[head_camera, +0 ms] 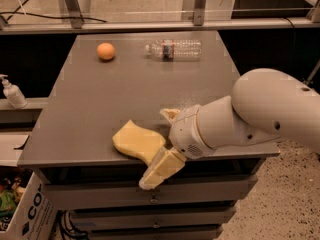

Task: Move sponge near orange

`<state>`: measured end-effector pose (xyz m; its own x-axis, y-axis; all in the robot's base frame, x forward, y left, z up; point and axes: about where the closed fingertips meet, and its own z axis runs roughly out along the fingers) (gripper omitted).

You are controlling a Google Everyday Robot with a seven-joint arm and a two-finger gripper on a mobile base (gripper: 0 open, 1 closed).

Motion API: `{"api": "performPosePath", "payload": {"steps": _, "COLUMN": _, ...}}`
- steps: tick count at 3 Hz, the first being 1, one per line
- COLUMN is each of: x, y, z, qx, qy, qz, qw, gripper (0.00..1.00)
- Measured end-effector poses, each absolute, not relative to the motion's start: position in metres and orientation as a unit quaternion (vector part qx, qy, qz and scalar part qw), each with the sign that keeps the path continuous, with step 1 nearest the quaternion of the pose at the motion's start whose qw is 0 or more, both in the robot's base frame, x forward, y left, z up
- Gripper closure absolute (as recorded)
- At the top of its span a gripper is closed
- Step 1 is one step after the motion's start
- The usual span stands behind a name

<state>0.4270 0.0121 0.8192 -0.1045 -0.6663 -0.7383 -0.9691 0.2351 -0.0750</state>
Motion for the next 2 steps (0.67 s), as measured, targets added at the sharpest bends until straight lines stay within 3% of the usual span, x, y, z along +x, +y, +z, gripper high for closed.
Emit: {"api": "performPosePath", "payload": {"steps": 2, "x": 0.4267, "y": 0.0185, "z": 0.8135, "qx": -0.568, "qy": 0.711, "qz": 0.234, "qw": 0.342, "gripper": 0.41}}
